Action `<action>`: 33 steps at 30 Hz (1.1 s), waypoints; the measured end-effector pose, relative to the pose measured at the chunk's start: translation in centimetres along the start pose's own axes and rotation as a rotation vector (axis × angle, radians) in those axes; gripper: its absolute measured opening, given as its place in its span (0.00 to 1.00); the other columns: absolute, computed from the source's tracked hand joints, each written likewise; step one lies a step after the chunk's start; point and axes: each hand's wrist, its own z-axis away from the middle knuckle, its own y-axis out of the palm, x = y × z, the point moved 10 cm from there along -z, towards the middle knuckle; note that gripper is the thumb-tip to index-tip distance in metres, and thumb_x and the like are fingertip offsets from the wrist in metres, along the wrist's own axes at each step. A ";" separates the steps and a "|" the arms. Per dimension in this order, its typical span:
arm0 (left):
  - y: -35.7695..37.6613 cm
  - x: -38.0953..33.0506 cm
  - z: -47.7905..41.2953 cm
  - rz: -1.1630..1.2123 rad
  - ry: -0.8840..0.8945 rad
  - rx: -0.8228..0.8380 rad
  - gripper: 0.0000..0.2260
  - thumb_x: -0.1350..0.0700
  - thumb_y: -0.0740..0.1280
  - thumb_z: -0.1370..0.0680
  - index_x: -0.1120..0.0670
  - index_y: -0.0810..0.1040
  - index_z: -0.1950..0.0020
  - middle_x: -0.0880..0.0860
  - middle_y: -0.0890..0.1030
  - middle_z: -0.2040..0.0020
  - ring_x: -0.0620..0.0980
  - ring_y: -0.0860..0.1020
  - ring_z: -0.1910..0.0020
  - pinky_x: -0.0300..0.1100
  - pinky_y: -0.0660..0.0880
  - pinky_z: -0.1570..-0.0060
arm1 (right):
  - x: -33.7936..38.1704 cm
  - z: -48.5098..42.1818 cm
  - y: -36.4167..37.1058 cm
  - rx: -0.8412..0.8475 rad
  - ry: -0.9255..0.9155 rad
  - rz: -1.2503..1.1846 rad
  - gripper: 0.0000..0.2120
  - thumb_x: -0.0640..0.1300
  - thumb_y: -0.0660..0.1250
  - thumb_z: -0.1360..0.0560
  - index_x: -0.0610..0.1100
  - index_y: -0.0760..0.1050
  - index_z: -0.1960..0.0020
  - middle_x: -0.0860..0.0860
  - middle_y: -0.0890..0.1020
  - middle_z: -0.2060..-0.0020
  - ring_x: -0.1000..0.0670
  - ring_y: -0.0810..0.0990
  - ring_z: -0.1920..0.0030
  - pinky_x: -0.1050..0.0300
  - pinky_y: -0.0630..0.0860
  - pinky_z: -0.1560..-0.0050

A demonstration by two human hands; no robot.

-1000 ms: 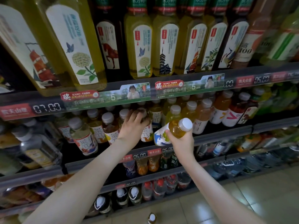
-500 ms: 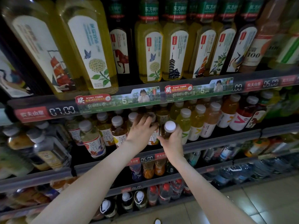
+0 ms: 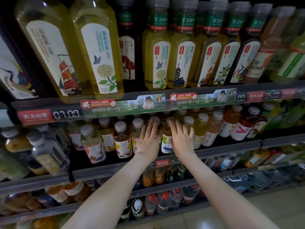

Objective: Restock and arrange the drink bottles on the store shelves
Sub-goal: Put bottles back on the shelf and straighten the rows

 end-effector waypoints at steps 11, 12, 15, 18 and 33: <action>11.5 1.5 17.5 0.447 -0.222 0.177 0.22 0.56 0.58 0.31 0.56 0.71 0.37 0.56 0.80 0.42 0.54 0.82 0.50 0.42 0.79 0.54 | 7.8 16.5 9.5 0.417 -0.324 -0.421 0.36 0.38 0.76 0.36 0.41 0.65 0.31 0.42 0.77 0.39 0.43 0.74 0.39 0.48 0.74 0.40; 13.5 2.0 20.1 0.474 -0.315 0.235 0.22 0.55 0.57 0.32 0.57 0.73 0.39 0.56 0.81 0.45 0.54 0.82 0.53 0.41 0.79 0.58 | 8.5 19.0 12.0 0.574 -0.340 -0.411 0.33 0.38 0.73 0.31 0.41 0.64 0.29 0.42 0.75 0.36 0.42 0.74 0.36 0.51 0.72 0.37; 19.3 2.7 28.4 0.561 -0.599 0.373 0.22 0.58 0.59 0.30 0.60 0.74 0.36 0.58 0.79 0.45 0.59 0.80 0.50 0.46 0.79 0.54 | 9.3 27.3 19.5 0.994 -0.382 -0.343 0.24 0.43 0.57 0.19 0.44 0.57 0.24 0.46 0.64 0.28 0.45 0.67 0.30 0.57 0.64 0.33; 24.7 0.5 36.7 0.662 -0.834 0.541 0.26 0.55 0.53 0.24 0.58 0.63 0.26 0.56 0.69 0.31 0.57 0.70 0.35 0.47 0.68 0.37 | 8.7 34.6 25.3 1.216 -0.355 -0.303 0.21 0.42 0.57 0.20 0.45 0.62 0.27 0.48 0.70 0.32 0.49 0.70 0.32 0.60 0.65 0.36; 58.0 -7.9 58.4 0.991 -1.449 0.420 0.25 0.65 0.61 0.25 0.57 0.65 0.28 0.54 0.71 0.33 0.52 0.70 0.34 0.32 0.61 0.43 | 10.1 59.3 63.1 1.338 -0.366 -0.028 0.31 0.50 0.63 0.21 0.47 0.53 0.23 0.42 0.63 0.30 0.41 0.67 0.34 0.52 0.66 0.37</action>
